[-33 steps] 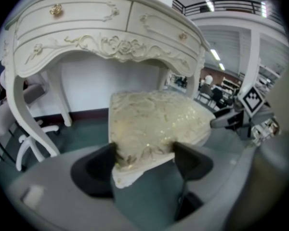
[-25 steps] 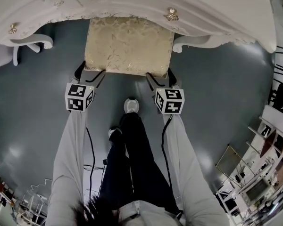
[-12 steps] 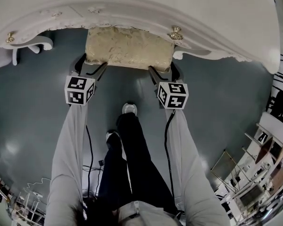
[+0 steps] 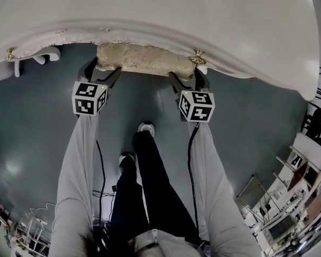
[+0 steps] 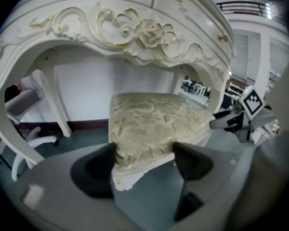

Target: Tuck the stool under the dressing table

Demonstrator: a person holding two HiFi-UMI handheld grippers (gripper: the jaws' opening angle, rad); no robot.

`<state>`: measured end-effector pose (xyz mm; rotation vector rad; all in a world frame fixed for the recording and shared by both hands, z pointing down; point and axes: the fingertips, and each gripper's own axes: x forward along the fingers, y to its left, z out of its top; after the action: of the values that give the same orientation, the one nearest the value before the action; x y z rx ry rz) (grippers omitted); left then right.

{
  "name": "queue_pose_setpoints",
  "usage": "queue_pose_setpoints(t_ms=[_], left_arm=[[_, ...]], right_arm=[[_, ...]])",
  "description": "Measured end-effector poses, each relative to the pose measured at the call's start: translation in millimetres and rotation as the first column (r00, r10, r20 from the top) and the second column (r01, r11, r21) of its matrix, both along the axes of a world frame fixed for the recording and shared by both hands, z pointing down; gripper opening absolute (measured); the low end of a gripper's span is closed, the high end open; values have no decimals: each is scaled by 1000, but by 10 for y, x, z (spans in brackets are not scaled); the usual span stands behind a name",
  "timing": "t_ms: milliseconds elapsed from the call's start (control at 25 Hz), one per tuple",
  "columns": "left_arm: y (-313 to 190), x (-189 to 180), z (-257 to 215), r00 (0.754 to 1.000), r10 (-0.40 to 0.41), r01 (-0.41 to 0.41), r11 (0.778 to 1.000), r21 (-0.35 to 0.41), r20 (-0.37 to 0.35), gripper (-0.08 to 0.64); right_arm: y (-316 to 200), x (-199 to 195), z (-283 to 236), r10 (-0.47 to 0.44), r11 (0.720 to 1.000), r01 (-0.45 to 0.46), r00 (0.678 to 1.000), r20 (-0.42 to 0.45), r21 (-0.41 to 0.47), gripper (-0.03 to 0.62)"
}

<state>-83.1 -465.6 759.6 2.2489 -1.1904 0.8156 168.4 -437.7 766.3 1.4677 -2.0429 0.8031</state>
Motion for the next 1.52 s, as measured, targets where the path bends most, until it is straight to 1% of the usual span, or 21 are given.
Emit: queue_pose_setpoints(t_ms=[400, 600, 840, 960, 1080, 1240, 1320, 1400, 1440, 1520], left_arm=[[-300, -24, 66, 1000, -10, 11, 1000, 28, -16, 382], [-387, -57, 89, 1000, -6, 6, 999, 33, -7, 383], [-490, -93, 68, 1000, 13, -13, 1000, 16, 16, 382], [-503, -114, 62, 1000, 17, -17, 1000, 8, 8, 383], [-480, -108, 11, 1000, 16, -16, 999, 30, 3, 382], [-395, -57, -113, 1000, 18, -20, 996, 89, 23, 382], [-340, -23, -173, 1000, 4, -4, 994, 111, 4, 377], [-279, -14, -243, 1000, -13, 13, 992, 128, -4, 347], [-247, -18, -284, 1000, -18, 17, 991, 136, 4, 303], [-173, -34, -364, 999, -20, 15, 988, 152, 32, 170]], right_arm=[[-315, -14, 41, -6, 1000, 6, 1000, 4, 20, 399], [-369, -48, 60, -11, 1000, 11, 1000, 14, 22, 400], [-387, -95, 39, 13, 999, -14, 1000, 23, 29, 402], [-395, -119, 44, 18, 999, -18, 1000, 20, 30, 402], [-384, -116, 24, 7, 999, -8, 1000, 26, 32, 403], [-321, -100, -88, 6, 999, -6, 1000, 14, 49, 393], [-269, -73, -128, 31, 998, -31, 999, 6, 55, 365], [-200, -58, -185, 45, 997, -44, 999, -4, 60, 304], [-160, -66, -221, 40, 997, -39, 999, -11, 61, 255], [-71, -102, -299, 22, 998, -21, 1000, -21, 59, 153]])
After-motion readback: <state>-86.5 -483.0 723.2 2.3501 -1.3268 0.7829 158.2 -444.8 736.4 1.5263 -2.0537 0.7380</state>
